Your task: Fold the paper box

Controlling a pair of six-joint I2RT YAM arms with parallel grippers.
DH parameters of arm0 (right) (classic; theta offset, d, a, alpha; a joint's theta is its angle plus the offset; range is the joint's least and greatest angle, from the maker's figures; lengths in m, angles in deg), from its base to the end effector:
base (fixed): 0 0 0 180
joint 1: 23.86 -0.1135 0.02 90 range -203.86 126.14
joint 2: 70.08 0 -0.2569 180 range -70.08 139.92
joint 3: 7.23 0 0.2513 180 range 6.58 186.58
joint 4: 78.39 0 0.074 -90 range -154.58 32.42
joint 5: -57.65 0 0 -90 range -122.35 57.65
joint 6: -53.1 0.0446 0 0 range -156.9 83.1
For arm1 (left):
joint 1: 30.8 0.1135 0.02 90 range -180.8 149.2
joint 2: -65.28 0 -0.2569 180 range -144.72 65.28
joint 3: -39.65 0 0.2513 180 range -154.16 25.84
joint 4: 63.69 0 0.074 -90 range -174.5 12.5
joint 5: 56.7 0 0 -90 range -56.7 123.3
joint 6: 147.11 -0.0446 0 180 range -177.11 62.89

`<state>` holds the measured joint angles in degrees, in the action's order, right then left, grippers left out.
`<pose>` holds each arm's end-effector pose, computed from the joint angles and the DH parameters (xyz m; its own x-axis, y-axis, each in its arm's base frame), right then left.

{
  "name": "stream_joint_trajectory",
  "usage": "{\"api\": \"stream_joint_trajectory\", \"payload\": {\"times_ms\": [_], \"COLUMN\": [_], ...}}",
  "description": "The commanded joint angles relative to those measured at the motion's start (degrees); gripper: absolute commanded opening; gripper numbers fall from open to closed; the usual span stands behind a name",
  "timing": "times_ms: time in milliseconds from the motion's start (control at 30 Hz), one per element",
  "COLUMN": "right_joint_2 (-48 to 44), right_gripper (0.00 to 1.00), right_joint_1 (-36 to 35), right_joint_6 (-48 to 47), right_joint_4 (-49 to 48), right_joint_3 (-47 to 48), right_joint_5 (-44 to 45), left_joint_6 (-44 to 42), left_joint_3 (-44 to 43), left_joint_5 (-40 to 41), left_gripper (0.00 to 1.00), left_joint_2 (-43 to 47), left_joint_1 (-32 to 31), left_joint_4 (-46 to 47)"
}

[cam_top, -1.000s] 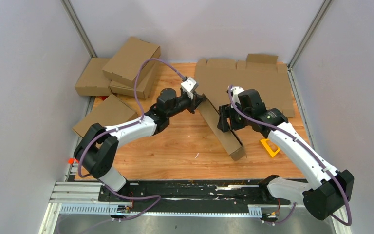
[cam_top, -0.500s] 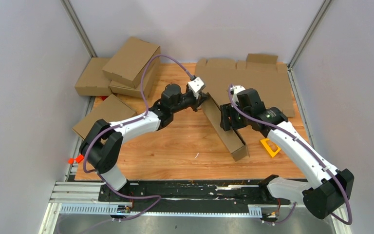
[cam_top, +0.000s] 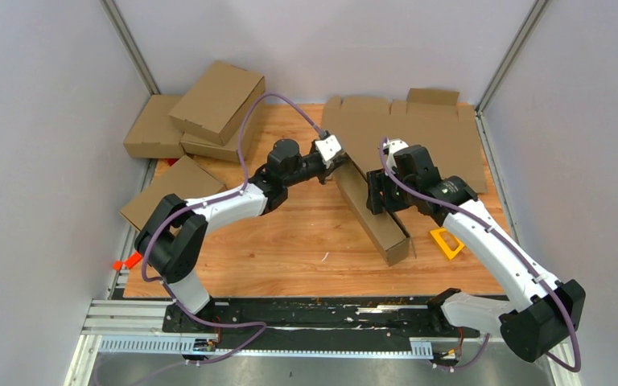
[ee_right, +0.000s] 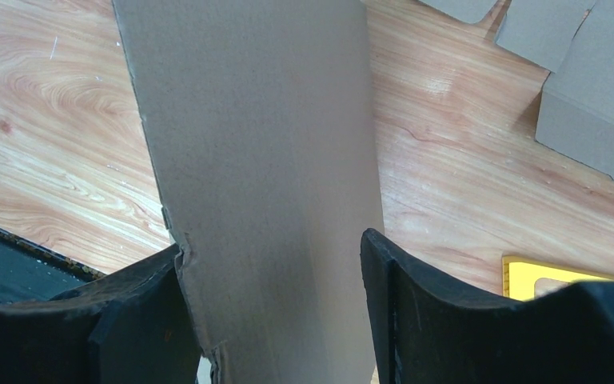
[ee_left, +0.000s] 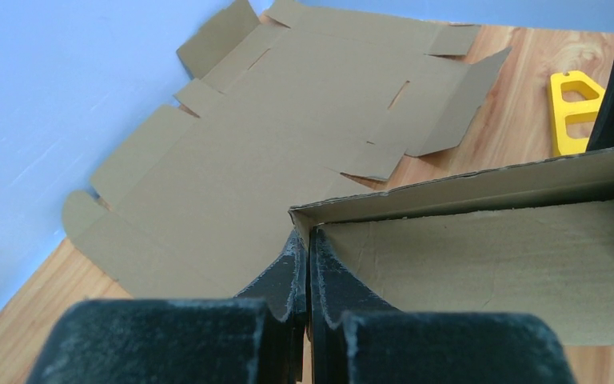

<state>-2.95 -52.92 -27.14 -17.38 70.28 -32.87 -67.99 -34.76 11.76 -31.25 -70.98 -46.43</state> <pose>0.2118 0.1182 0.3038 -0.7492 -0.2224 -0.6240 -0.3691 0.9223 0.1144 0.2928 -0.2687 0.2643 0.1025 0.1433 -0.9844 0.8760 0.4558 0.1575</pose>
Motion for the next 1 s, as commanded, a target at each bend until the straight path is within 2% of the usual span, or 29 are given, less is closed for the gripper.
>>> {"api": "stream_joint_trajectory", "payload": {"times_ms": [0,200,300,367,500,600,667,833,967], "right_joint_2": [0.81,-0.13,-0.77,-0.94,-1.79,-1.37,-0.77,4.60,8.22], "right_gripper": [0.64,0.64,0.68,0.75,0.99,1.00,1.00,1.00,0.97], "right_joint_1": [0.48,0.92,0.93,0.93,0.93,0.08,-2.78,-11.42,-11.95], "right_joint_6": [-0.95,-0.75,-0.81,-1.00,-0.96,-2.24,-2.67,-3.78,-2.32], "right_joint_4": [3.07,2.37,2.10,2.11,1.56,2.34,3.34,9.07,12.13], "right_joint_3": [-0.25,-0.07,0.54,1.44,3.26,4.75,5.80,9.19,9.67], "right_joint_5": [1.63,1.40,1.45,-1.21,-3.82,-5.95,-2.81,12.30,17.73], "left_joint_6": [-5.49,-4.18,-1.03,1.28,3.58,3.71,3.79,4.52,6.14], "left_joint_3": [1.60,4.54,6.00,6.59,5.02,3.46,3.18,2.91,4.03], "left_joint_5": [-0.77,-2.19,-3.42,-4.18,-3.63,-3.12,-2.94,-2.15,-2.22], "left_gripper": [0.00,0.00,0.00,0.00,0.00,0.00,0.00,0.00,0.00], "left_joint_2": [-1.20,-2.79,-3.67,-4.45,-6.44,-7.29,-7.87,-9.97,-11.52], "left_joint_1": [0.42,0.45,0.46,0.37,-0.64,-1.43,-1.86,-2.50,-2.77], "left_joint_4": [-6.15,-1.82,1.38,3.62,3.38,1.51,1.96,3.35,6.60]}}
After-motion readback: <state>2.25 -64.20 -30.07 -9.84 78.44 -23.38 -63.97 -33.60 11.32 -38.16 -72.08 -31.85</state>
